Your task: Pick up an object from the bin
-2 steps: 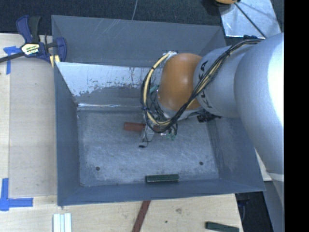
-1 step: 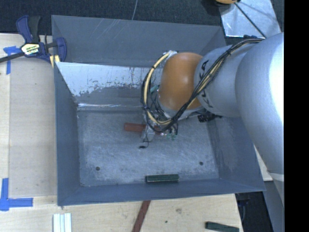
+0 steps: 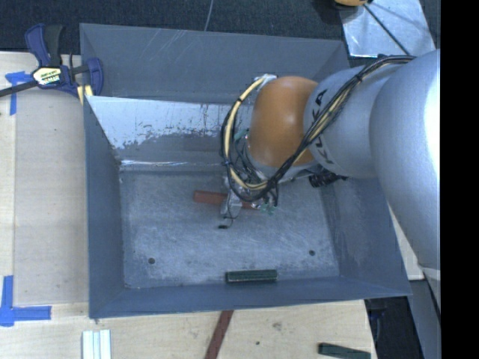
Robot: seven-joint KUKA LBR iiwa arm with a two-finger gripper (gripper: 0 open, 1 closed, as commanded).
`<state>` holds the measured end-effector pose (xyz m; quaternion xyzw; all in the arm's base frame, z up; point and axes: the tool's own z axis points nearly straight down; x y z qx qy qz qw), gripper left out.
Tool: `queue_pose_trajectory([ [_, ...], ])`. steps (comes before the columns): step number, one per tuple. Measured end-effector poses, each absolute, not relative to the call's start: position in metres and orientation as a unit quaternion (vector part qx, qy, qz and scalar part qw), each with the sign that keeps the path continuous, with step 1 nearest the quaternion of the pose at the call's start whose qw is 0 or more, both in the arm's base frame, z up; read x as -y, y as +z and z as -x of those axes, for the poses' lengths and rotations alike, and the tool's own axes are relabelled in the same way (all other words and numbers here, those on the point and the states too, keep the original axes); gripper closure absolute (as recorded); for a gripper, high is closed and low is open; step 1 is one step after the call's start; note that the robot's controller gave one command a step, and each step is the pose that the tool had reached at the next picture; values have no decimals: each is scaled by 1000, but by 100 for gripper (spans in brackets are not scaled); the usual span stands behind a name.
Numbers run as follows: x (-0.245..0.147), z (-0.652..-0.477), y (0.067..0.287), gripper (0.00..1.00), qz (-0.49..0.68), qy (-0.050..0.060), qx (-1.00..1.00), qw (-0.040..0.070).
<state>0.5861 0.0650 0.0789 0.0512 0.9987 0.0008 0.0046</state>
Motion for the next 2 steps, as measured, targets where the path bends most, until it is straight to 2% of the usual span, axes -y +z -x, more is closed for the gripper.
queue_pose_trajectory([
  [1, -65, -584, 86, 100, -51, 0, -999, 0],
  [2, -64, -583, 106, 100, -51, 0, -999, -2],
])
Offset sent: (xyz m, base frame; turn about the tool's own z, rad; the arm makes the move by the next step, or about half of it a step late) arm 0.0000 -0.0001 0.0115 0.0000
